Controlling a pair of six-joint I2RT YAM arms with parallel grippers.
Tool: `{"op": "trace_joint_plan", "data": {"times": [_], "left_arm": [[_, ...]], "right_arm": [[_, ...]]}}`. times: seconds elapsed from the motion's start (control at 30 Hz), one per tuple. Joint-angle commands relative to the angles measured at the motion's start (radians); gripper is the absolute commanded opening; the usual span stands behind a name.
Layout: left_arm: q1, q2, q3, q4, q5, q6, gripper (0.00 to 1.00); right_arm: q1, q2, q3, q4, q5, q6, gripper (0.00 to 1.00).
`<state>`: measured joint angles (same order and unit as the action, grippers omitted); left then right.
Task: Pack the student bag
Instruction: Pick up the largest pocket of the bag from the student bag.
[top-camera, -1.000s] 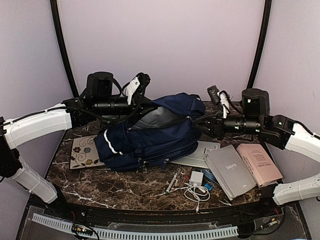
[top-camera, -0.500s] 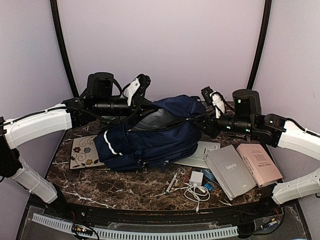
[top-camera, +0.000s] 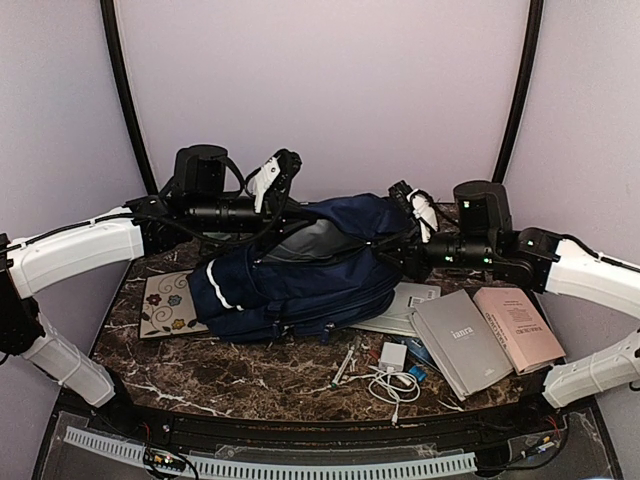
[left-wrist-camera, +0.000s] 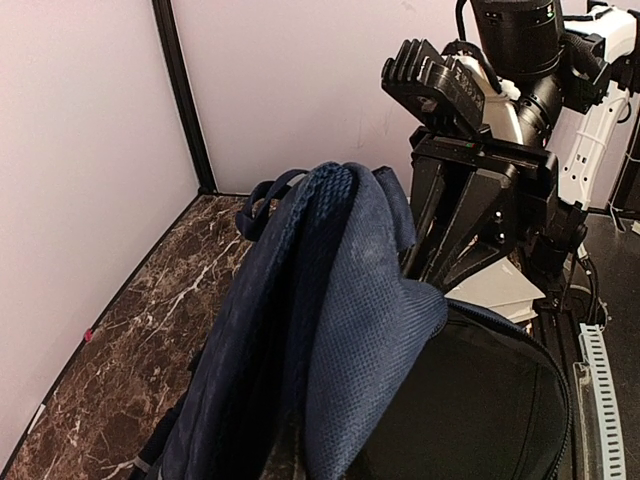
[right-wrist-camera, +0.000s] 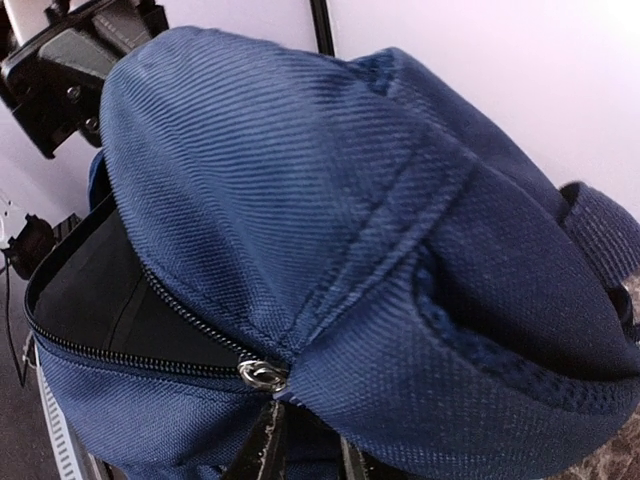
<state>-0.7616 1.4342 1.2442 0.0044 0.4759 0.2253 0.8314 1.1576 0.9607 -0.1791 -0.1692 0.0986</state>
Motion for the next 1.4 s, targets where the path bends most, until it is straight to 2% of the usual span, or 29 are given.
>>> {"op": "trace_joint_plan", "data": {"times": [0.0,0.13,0.53,0.7,0.83,0.93,1.07,1.27,1.37], "left_arm": [[0.005,-0.025,0.013,0.099,0.026,0.007,0.0],[0.005,-0.023,0.014,0.1,0.025,0.007,0.0],[0.005,-0.054,-0.01,0.099,0.004,0.037,0.0],[0.005,-0.064,-0.011,0.101,0.009,0.034,0.0],[0.005,-0.062,-0.008,0.095,0.004,0.035,0.0],[0.005,-0.06,-0.008,0.098,0.005,0.033,0.0],[0.004,-0.05,-0.001,0.105,0.01,0.026,0.0],[0.005,-0.04,0.011,0.101,0.018,0.021,0.0],[0.005,-0.041,0.009,0.1,0.018,0.022,0.0]], "right_arm": [[0.006,0.007,0.01,0.046,-0.089,-0.009,0.12],[0.008,-0.015,0.004,0.062,-0.095,-0.008,0.0],[-0.03,-0.073,-0.022,-0.102,0.122,0.017,0.0],[-0.127,-0.106,-0.064,-0.126,0.061,0.036,0.0],[-0.144,-0.154,-0.096,-0.082,-0.067,0.017,0.0],[-0.138,-0.192,-0.128,0.016,-0.211,0.038,0.08],[-0.102,-0.199,-0.182,0.198,-0.234,0.06,0.19],[-0.083,-0.068,-0.116,0.219,-0.237,0.029,0.28],[-0.079,-0.026,-0.096,0.224,-0.236,0.019,0.29]]}}
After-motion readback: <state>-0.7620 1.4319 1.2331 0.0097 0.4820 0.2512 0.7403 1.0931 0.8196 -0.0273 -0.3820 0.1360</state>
